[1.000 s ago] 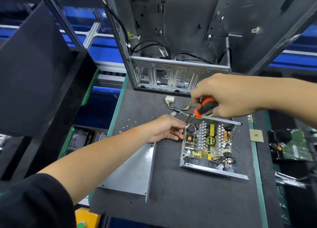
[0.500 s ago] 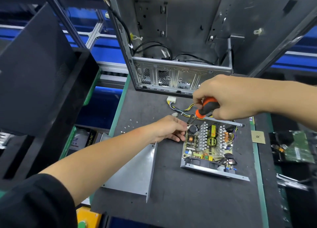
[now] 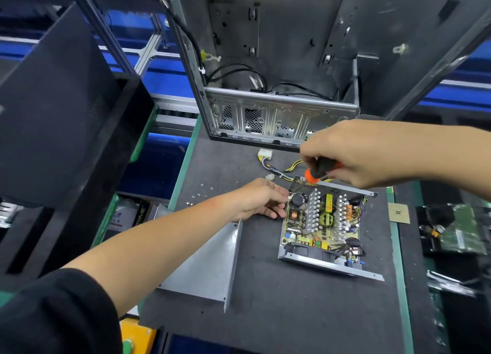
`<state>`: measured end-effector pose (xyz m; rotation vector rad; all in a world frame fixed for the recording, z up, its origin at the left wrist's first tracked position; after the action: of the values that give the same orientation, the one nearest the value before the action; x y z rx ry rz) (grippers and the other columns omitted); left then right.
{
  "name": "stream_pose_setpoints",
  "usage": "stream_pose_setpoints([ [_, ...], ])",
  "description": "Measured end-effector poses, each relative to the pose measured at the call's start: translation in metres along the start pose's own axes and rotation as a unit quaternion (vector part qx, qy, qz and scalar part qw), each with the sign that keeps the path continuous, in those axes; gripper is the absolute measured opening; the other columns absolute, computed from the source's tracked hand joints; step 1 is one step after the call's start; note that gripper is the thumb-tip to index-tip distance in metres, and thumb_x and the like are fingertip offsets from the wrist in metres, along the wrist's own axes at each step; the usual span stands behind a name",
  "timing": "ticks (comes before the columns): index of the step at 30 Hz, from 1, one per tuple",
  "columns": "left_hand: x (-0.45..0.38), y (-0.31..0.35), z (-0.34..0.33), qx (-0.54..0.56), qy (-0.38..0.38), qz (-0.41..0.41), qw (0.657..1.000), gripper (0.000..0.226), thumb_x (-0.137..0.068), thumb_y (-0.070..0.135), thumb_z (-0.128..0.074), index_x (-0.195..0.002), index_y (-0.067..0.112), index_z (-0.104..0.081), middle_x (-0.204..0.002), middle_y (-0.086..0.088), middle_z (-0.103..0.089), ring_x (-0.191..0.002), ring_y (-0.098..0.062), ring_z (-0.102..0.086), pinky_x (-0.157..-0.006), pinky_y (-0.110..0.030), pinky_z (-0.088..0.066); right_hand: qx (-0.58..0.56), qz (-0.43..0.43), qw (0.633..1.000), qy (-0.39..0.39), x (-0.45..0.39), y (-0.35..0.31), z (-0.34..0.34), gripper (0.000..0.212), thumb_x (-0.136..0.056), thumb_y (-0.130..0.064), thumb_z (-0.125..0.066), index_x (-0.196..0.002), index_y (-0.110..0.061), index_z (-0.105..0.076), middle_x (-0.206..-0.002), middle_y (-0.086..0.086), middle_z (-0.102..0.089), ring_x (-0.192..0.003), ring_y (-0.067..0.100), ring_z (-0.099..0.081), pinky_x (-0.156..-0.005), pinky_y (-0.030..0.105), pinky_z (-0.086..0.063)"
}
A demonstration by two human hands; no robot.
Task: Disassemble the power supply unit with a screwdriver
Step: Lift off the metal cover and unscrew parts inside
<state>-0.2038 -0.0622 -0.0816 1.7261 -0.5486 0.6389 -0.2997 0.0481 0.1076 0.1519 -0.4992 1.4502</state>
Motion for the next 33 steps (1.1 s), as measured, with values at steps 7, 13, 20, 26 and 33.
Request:
stream_pose_setpoints([
  [7,0.000,-0.001,-0.001,0.007,-0.004,-0.001,1.000,0.009,-0.092,0.002,-0.055,-0.096,0.010,-0.055,-0.054,0.001,-0.059,-0.052,-0.012,-0.065,-0.044,-0.018,-0.048,0.102,0.076,0.992,0.005,-0.001,-0.008,0.000,0.017,-0.083,-0.013,-0.058,-0.089,-0.029,-0.057,-0.095,-0.014,-0.045,-0.088,0.012,-0.049,-0.069,0.032,-0.046],
  [13,0.000,0.001,0.000,-0.001,-0.002,-0.002,1.000,0.009,-0.092,0.002,-0.054,-0.097,0.009,-0.055,-0.057,-0.001,-0.058,-0.054,-0.012,-0.065,-0.045,-0.019,-0.048,0.058,-0.086,0.995,-0.006,0.004,-0.001,-0.003,0.023,-0.100,-0.046,-0.022,-0.091,-0.026,-0.030,-0.095,0.003,-0.062,-0.070,0.024,-0.053,-0.072,0.042,-0.049],
  [20,0.001,0.001,-0.001,-0.010,-0.005,-0.006,1.000,0.010,-0.093,0.001,-0.052,-0.097,0.010,-0.054,-0.053,0.001,-0.058,-0.052,-0.012,-0.065,-0.045,-0.019,-0.048,-0.003,0.001,1.000,0.016,0.008,-0.011,0.000,0.022,-0.090,-0.028,-0.062,-0.093,-0.029,-0.040,-0.091,-0.011,-0.057,-0.086,0.015,-0.056,-0.076,0.039,-0.049],
  [26,0.003,0.002,-0.003,-0.011,-0.003,-0.004,1.000,0.011,-0.093,0.000,-0.051,-0.098,0.009,-0.053,-0.052,0.001,-0.057,-0.050,-0.013,-0.064,-0.044,-0.019,-0.048,0.039,0.056,0.998,-0.004,0.005,-0.010,-0.001,0.031,-0.077,0.001,-0.056,-0.090,-0.028,-0.056,-0.092,-0.014,-0.051,-0.090,0.008,-0.038,-0.080,0.030,-0.042],
  [33,0.003,0.001,-0.001,-0.003,-0.004,-0.003,1.000,0.012,-0.093,0.000,-0.049,-0.099,0.008,-0.055,-0.054,0.001,-0.058,-0.051,-0.013,-0.063,-0.044,-0.020,-0.048,0.045,-0.074,0.996,-0.009,0.006,-0.005,-0.005,0.024,-0.099,-0.050,-0.022,-0.092,-0.029,-0.031,-0.097,-0.002,-0.062,-0.075,0.023,-0.056,-0.072,0.040,-0.048],
])
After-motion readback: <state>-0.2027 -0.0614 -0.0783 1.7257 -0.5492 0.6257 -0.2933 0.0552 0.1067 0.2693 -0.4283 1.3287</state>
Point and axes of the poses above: each hand's wrist, its own x-axis away from the middle knuckle, its own z-axis out of the back of the hand, y = z × x, the point moved 3 cm from there along -x, towards the middle knuckle
